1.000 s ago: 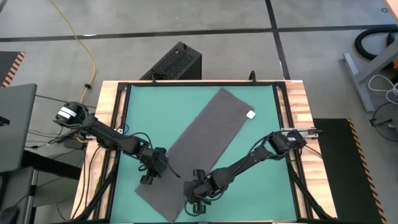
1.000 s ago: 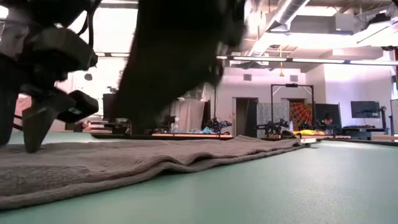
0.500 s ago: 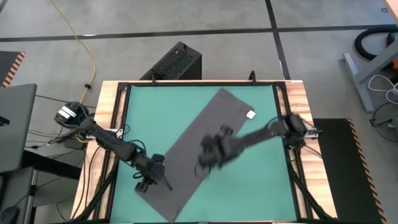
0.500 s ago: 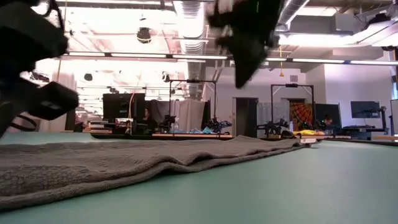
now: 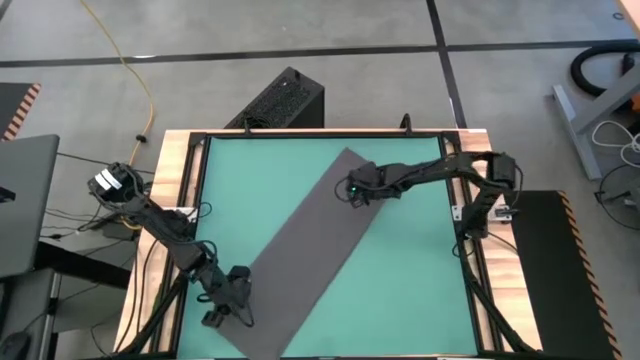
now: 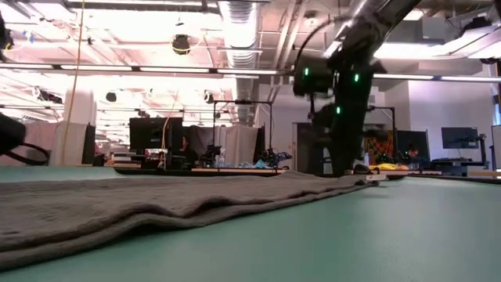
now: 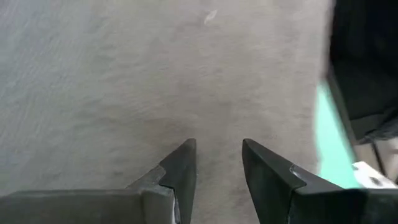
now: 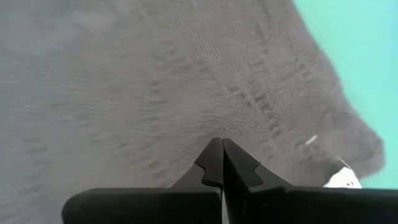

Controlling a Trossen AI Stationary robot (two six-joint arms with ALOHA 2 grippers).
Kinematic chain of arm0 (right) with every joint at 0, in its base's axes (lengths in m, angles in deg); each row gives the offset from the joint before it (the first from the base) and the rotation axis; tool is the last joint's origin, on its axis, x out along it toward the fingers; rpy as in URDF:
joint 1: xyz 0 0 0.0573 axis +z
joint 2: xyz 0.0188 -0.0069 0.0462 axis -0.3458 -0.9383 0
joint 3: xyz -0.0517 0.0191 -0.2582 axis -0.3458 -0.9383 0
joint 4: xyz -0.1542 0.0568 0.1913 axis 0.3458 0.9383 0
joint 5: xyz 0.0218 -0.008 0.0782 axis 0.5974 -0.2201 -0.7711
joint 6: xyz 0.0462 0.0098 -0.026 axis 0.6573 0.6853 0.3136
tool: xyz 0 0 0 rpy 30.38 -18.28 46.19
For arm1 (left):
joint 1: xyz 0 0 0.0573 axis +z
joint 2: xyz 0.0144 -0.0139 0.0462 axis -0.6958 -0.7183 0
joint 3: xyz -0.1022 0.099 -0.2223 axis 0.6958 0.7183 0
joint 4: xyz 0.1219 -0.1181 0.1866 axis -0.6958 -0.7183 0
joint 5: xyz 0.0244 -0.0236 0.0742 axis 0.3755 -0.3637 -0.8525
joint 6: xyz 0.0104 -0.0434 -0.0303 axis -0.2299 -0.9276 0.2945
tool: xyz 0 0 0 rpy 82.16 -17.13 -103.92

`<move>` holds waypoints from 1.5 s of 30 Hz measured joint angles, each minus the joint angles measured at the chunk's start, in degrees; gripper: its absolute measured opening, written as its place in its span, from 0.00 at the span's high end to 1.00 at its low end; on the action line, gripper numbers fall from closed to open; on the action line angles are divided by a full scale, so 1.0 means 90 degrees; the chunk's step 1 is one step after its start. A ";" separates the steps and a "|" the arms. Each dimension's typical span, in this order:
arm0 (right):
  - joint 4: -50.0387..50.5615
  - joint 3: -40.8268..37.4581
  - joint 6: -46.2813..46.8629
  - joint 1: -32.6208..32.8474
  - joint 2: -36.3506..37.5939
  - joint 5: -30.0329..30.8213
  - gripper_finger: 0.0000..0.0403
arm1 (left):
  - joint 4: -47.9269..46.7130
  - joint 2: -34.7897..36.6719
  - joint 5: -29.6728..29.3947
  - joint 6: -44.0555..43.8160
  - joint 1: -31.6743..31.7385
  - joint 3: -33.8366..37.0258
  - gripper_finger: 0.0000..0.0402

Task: Roll towel into tight, uniform cylinder
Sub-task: Roll the gray towel

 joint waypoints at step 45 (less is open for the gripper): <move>0.1906 -0.0243 0.0854 0.2359 0.0246 -0.2812 0.96 | -0.0531 -0.0907 0.1013 0.0683 0.3322 -0.0071 0.91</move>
